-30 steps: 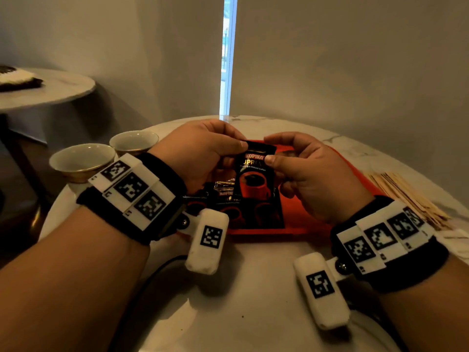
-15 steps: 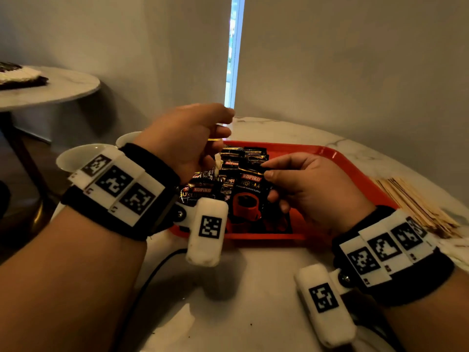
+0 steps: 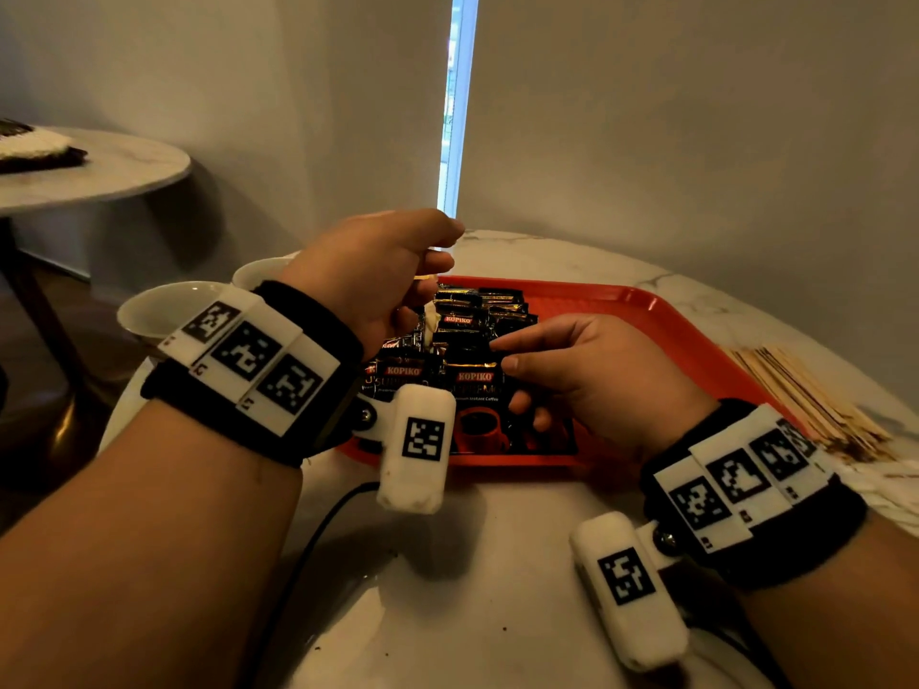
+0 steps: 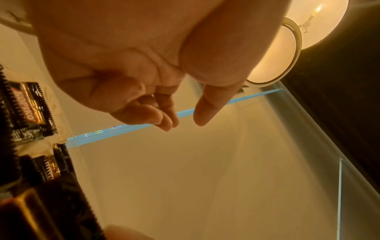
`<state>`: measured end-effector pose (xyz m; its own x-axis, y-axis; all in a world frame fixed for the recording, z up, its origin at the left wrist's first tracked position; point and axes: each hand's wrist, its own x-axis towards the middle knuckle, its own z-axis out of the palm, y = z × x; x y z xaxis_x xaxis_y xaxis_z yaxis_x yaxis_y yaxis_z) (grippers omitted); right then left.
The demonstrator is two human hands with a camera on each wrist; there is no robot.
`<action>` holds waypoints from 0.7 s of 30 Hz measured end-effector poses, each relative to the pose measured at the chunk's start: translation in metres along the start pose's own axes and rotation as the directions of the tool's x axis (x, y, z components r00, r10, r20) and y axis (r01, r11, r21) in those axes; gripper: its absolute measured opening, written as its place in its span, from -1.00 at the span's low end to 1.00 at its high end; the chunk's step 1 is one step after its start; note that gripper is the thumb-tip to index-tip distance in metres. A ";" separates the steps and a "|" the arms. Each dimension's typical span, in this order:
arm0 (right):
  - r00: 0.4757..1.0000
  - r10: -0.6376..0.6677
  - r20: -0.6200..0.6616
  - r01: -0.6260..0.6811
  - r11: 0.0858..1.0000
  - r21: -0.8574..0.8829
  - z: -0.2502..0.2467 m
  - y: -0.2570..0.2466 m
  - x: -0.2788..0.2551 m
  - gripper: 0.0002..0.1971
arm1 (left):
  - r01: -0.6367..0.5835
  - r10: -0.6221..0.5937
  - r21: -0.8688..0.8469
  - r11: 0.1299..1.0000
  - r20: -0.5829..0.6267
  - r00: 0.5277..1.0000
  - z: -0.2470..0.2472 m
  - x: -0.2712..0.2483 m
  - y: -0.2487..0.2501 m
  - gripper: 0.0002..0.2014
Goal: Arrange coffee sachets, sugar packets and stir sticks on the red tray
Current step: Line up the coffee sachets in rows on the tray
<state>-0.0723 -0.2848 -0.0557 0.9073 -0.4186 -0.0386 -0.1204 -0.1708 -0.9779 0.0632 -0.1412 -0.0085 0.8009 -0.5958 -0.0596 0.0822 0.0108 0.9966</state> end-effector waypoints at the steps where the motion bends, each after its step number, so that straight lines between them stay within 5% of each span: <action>1: 1.000 0.004 0.000 -0.004 1.000 -0.007 0.000 0.000 0.000 -0.85 | 0.001 -0.001 0.001 1.000 -0.002 1.000 0.000 0.001 0.000 -0.75; 6: 0.997 -0.049 -0.052 0.047 0.998 -0.041 0.000 0.001 -0.001 -0.83 | -0.006 0.006 0.002 1.000 -0.016 1.000 -0.002 0.002 0.000 -0.76; 10: 0.941 -0.139 -0.308 0.147 0.989 0.004 -0.010 -0.002 0.005 -0.97 | -0.018 0.018 -0.008 1.000 -0.031 0.999 -0.003 0.003 -0.001 -0.77; 13: 0.894 -0.023 -0.448 0.056 0.997 0.060 -0.021 0.003 0.015 -0.71 | -0.069 0.067 -0.020 0.997 -0.081 0.994 -0.004 0.007 -0.003 -0.85; 16: 0.920 0.212 -0.330 -0.118 0.952 0.282 -0.022 0.007 0.019 -0.26 | -0.112 0.124 0.081 0.990 -0.162 0.979 -0.007 0.010 -0.004 -0.71; 19: 0.952 0.209 -0.225 -0.114 0.921 0.372 -0.019 0.006 0.017 -0.18 | -0.096 0.133 0.226 0.969 -0.151 0.980 -0.008 0.006 -0.006 -0.51; 21: 0.968 0.190 -0.166 -0.115 0.917 0.382 -0.017 0.007 0.016 -0.14 | -0.043 0.066 0.186 0.982 -0.119 0.991 -0.008 0.008 -0.005 -0.67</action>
<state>-0.0658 -0.3076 -0.0601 0.7884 -0.5853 -0.1894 -0.0610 0.2320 -0.9708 0.0734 -0.1397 -0.0146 0.8694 -0.4942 -0.0004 -0.0639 -0.1133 0.9915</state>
